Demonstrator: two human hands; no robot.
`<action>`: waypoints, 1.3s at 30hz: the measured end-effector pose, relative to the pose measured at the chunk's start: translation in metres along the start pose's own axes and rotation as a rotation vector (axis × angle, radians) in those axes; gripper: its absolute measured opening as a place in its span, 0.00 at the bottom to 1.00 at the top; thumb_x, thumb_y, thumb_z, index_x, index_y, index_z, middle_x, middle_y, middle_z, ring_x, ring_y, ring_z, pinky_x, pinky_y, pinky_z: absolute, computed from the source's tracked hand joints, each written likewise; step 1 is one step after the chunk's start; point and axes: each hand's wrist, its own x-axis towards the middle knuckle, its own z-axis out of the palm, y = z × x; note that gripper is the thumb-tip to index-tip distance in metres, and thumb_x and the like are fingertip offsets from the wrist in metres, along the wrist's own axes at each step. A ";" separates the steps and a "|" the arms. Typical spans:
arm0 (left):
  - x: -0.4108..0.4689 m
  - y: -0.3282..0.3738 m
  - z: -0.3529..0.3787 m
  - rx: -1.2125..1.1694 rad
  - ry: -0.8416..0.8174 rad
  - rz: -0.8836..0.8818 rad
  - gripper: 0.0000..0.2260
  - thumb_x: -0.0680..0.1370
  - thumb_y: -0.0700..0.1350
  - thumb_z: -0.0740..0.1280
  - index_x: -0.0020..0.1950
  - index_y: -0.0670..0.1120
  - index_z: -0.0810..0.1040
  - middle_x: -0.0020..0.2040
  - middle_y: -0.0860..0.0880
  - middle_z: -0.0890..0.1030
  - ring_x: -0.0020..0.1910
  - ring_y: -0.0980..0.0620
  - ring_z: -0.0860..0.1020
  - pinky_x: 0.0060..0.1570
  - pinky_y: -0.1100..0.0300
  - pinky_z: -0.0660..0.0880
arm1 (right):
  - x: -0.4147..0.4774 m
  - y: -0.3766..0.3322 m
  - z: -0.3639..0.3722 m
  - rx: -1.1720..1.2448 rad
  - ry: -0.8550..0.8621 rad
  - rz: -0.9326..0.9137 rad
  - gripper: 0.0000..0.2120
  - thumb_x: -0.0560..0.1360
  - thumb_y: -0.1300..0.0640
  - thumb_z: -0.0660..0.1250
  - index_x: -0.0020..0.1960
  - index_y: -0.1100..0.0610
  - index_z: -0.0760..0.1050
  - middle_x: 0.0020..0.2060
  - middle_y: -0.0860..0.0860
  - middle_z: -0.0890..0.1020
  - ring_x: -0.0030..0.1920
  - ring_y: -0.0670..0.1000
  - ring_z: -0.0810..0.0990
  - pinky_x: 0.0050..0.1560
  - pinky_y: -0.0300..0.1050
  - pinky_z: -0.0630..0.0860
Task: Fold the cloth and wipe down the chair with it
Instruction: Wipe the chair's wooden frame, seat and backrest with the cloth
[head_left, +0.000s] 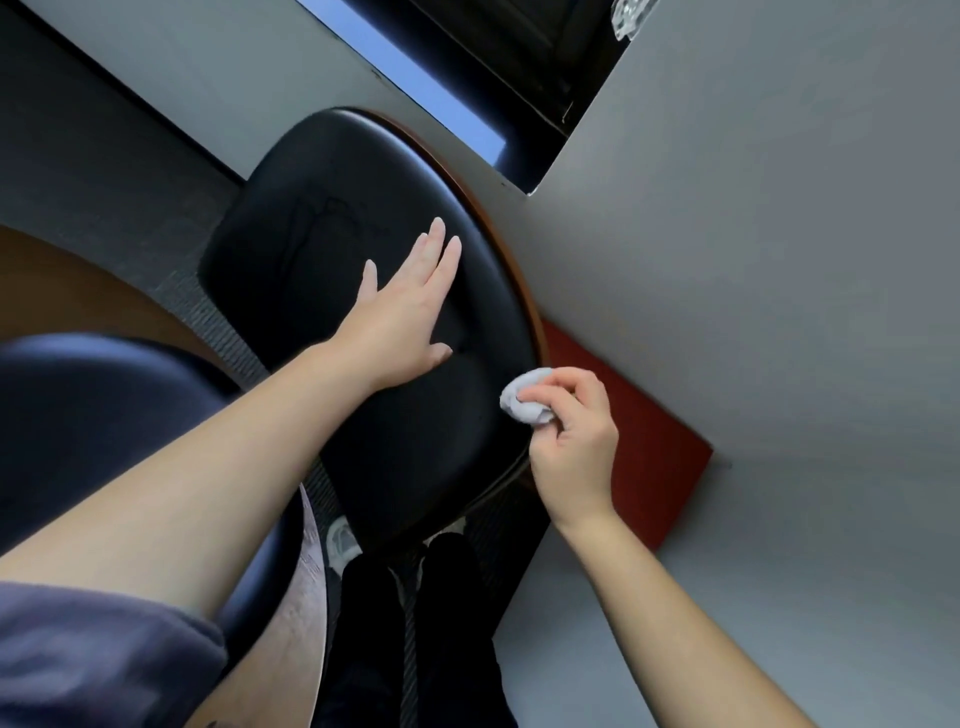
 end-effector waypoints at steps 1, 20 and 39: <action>-0.001 0.000 0.000 -0.005 -0.003 0.004 0.47 0.76 0.48 0.72 0.80 0.47 0.38 0.79 0.51 0.33 0.79 0.53 0.39 0.75 0.36 0.48 | -0.003 0.000 0.001 -0.010 0.005 0.002 0.16 0.63 0.77 0.65 0.40 0.59 0.81 0.44 0.42 0.74 0.46 0.53 0.75 0.49 0.38 0.70; -0.064 -0.009 -0.027 -1.278 -0.087 -0.319 0.18 0.70 0.57 0.69 0.57 0.52 0.82 0.53 0.50 0.85 0.53 0.52 0.83 0.53 0.55 0.80 | 0.048 -0.080 0.001 1.093 -0.185 0.787 0.09 0.76 0.69 0.64 0.52 0.60 0.77 0.45 0.54 0.82 0.47 0.50 0.81 0.47 0.42 0.79; 0.012 -0.078 -0.069 -1.012 1.132 -0.634 0.06 0.74 0.41 0.69 0.45 0.49 0.73 0.42 0.54 0.75 0.38 0.60 0.72 0.42 0.69 0.70 | 0.185 -0.059 0.081 -0.116 -0.504 0.024 0.21 0.81 0.59 0.58 0.73 0.55 0.66 0.71 0.49 0.70 0.72 0.47 0.65 0.71 0.37 0.58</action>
